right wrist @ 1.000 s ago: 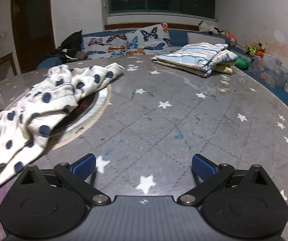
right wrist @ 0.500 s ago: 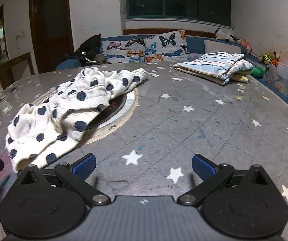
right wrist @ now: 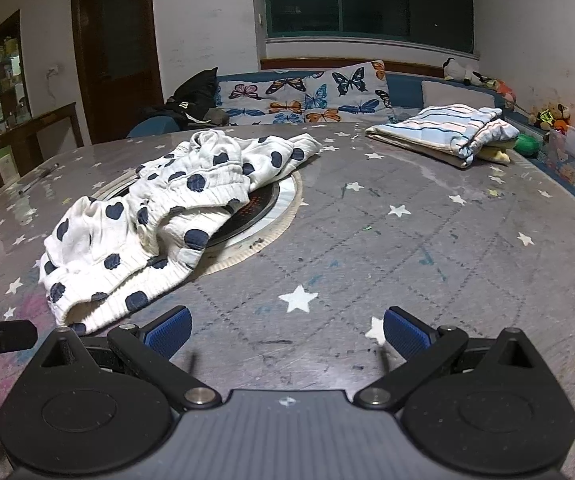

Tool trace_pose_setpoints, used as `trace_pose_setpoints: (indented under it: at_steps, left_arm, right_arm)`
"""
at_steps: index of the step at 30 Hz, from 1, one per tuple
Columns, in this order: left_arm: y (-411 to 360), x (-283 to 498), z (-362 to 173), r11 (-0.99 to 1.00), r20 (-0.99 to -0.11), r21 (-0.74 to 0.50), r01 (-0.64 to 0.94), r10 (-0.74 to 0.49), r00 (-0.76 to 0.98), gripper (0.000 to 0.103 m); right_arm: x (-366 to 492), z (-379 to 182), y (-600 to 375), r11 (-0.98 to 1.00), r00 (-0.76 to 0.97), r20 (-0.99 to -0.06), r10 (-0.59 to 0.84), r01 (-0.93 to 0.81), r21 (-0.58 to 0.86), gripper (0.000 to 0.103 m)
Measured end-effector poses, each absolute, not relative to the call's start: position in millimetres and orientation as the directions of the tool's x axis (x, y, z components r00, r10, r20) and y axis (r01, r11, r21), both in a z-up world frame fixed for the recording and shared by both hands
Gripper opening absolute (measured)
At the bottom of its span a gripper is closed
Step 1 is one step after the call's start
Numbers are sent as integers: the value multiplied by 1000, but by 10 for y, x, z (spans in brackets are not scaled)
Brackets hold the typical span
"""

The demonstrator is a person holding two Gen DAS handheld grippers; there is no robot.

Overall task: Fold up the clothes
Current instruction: 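Move both tools toward the crumpled white polka-dot pants on the table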

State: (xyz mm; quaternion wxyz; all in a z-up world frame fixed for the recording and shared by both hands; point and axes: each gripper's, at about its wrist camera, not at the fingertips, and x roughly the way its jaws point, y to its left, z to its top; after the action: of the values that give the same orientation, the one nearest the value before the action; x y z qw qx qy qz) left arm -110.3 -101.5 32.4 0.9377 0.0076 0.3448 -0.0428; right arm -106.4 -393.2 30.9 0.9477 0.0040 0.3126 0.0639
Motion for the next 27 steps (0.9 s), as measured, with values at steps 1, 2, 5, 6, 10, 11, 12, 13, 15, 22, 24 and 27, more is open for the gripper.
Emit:
trace_pose_setpoints:
  at_steps: [1, 2, 5, 6, 10, 11, 12, 13, 15, 22, 24, 27]
  left_arm:
    - [-1021, -1107, 326, 996, -647, -15, 87, -76, 759, 103]
    - [-1027, -1111, 328, 996, -646, -15, 89, -77, 759, 103]
    - [-1048, -1121, 332, 995, -645, -13, 96, -82, 760, 103]
    - [-1055, -1123, 334, 995, -645, -13, 98, -83, 760, 103]
    - [-1069, -1128, 337, 995, -644, -12, 102, -85, 760, 103]
    - [-1072, -1128, 335, 995, -645, -12, 102, -86, 760, 103]
    - [-1074, -1128, 333, 995, -645, -11, 103, -86, 759, 103]
    - [-1077, -1128, 331, 995, -646, -11, 104, -86, 759, 103]
    - [-1083, -1128, 327, 994, -647, -10, 105, -87, 758, 103]
    - [-1104, -1117, 335, 994, -648, -7, 111, -89, 756, 103]
    - [-1108, -1114, 340, 994, -648, -8, 112, -91, 756, 103]
    - [-1113, -1106, 351, 993, -647, -10, 114, -94, 757, 103]
  right_arm:
    - [-1068, 311, -3925, 992, 797, -591, 126, -121, 48, 103]
    - [-1072, 314, -3918, 991, 797, -591, 127, -123, 48, 103]
    - [-1082, 319, -3896, 990, 797, -589, 133, -130, 47, 103]
    - [-1085, 320, -3893, 990, 798, -588, 133, -131, 47, 103]
    - [-1096, 324, -3879, 990, 798, -587, 136, -135, 45, 103]
    - [-1098, 324, -3876, 990, 798, -587, 137, -136, 45, 103]
    - [-1098, 323, -3872, 989, 798, -587, 138, -138, 45, 103]
    - [-1098, 323, -3867, 989, 798, -587, 139, -139, 45, 103]
    - [-1099, 321, -3857, 989, 797, -588, 141, -142, 44, 103]
    - [-1097, 319, -3827, 988, 795, -589, 146, -151, 41, 103]
    - [-1091, 323, -3821, 987, 795, -588, 147, -153, 41, 103]
    - [-1081, 330, -3815, 987, 795, -588, 150, -155, 42, 103]
